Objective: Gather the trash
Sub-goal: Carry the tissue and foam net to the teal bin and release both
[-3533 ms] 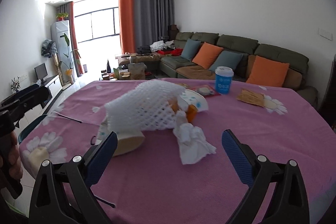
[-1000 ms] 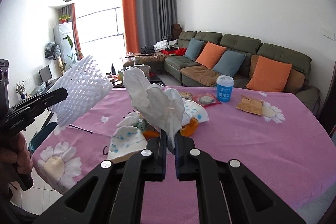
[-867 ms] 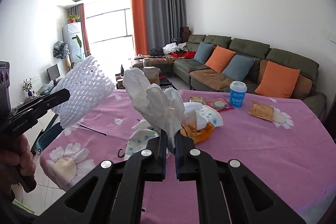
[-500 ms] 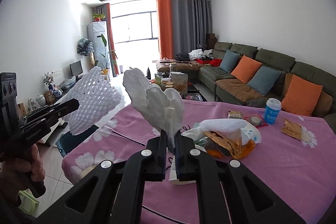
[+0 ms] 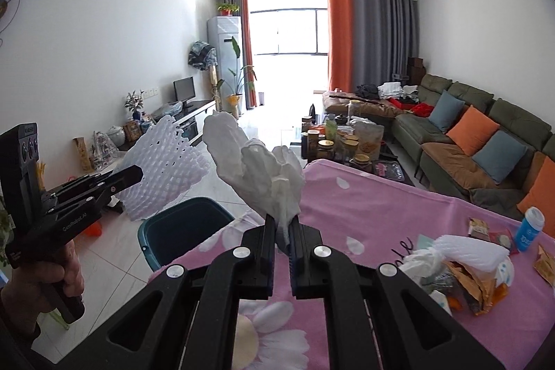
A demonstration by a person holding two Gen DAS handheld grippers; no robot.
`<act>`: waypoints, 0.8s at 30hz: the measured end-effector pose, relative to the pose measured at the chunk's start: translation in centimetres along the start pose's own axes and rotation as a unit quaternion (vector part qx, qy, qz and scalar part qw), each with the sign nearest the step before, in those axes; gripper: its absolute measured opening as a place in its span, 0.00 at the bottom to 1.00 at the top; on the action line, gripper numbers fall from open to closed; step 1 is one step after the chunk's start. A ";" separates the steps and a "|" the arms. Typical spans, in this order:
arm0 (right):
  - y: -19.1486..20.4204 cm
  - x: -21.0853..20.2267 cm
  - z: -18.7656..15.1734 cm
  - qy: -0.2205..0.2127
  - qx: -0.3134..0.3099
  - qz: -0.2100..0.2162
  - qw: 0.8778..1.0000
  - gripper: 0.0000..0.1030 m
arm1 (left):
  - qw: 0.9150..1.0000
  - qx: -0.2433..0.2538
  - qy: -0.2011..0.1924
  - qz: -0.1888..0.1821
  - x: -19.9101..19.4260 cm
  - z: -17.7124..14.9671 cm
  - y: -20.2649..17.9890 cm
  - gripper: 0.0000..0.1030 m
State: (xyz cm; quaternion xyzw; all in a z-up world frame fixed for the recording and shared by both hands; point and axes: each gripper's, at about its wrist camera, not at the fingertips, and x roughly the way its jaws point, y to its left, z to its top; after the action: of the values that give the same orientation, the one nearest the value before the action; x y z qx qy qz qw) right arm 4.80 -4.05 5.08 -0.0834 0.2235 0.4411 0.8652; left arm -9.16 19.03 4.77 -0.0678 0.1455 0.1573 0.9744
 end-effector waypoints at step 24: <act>8.3 17.2 1.5 0.159 -0.069 0.127 0.977 0.06 | 0.984 -0.072 0.119 0.108 6.8 -5.9 10.1 0.13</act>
State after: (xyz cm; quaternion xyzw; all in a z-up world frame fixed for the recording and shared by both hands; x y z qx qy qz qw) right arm 7.44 13.87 -1.08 -0.1826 0.3364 0.5428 0.7475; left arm -7.84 29.46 -3.78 -0.1395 0.2554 0.2622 0.9201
